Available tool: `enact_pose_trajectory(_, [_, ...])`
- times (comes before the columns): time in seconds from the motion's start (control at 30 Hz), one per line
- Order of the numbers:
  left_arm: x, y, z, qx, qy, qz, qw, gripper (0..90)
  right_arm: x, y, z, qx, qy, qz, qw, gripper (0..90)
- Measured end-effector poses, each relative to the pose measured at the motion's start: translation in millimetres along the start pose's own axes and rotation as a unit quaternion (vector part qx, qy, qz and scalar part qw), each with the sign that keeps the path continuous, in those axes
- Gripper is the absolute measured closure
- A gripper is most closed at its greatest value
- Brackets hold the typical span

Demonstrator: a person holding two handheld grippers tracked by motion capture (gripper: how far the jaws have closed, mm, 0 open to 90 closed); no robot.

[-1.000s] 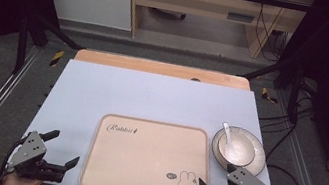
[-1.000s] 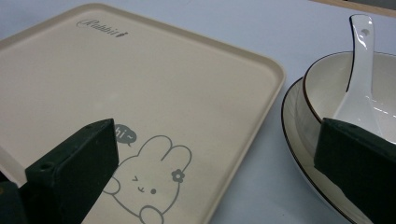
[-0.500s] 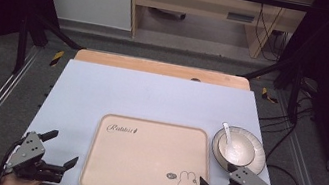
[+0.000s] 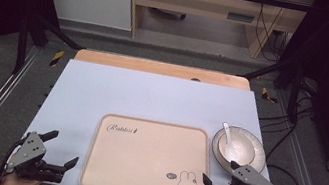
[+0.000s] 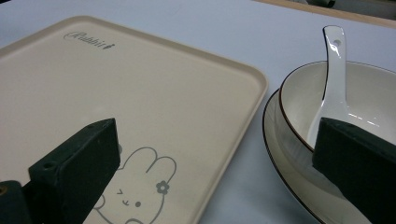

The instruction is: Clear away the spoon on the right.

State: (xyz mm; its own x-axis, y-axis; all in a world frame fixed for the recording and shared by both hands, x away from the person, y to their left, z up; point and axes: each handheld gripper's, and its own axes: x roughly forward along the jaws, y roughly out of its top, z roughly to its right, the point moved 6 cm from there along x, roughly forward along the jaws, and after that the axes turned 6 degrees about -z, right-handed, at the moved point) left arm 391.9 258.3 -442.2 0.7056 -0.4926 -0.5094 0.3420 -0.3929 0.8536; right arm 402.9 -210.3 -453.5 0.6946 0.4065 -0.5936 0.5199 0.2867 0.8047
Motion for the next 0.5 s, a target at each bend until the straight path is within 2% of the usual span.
enact_pose_trajectory(0.5, [0.0, 0.0, -0.6, -0.002, 0.001, 0.001, 1.0, 0.0, 4.6, 5.0, 8.7, 0.002, -0.008, 0.003, 1.0, 1.6])
